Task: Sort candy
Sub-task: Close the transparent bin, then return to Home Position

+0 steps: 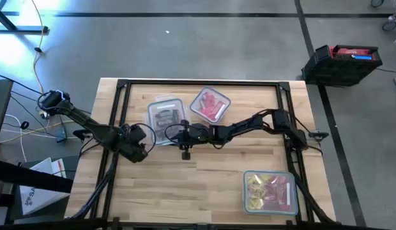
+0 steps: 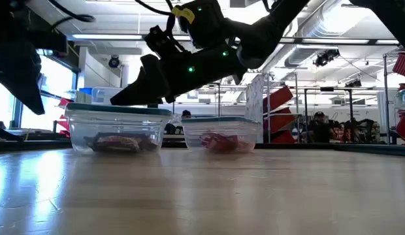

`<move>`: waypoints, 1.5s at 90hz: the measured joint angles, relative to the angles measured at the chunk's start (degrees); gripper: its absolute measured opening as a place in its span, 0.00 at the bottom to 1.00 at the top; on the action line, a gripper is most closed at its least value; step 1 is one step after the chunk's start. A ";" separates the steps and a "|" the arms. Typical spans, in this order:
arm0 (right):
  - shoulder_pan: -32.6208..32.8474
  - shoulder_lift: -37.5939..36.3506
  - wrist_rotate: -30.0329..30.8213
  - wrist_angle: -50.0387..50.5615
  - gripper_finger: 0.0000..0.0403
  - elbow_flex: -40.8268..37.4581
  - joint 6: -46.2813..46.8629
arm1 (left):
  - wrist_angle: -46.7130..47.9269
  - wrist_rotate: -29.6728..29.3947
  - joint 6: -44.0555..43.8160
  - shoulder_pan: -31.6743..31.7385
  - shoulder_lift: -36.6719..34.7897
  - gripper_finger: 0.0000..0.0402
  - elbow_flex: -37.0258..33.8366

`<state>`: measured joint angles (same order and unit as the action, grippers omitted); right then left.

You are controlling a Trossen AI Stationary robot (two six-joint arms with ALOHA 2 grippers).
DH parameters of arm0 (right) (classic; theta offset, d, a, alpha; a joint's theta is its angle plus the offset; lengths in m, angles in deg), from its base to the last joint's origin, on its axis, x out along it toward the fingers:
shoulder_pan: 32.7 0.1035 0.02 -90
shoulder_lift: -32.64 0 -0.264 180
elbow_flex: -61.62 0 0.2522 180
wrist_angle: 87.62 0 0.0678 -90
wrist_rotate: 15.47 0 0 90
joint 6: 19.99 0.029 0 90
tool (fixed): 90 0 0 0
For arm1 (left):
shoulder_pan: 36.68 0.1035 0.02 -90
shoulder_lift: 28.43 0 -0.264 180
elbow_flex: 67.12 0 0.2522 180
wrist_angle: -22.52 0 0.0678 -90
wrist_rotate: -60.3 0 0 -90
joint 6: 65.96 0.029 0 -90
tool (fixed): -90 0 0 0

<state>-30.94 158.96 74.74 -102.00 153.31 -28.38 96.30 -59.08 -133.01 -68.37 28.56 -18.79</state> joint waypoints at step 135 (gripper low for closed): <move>-4.70 -6.51 8.51 39.68 0.28 7.39 0.96 | -5.76 -17.07 4.10 13.24 -0.02 0.39 -11.39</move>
<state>-35.64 152.45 83.25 -62.32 160.70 -27.42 90.54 -76.15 -128.91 -55.13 28.54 -30.18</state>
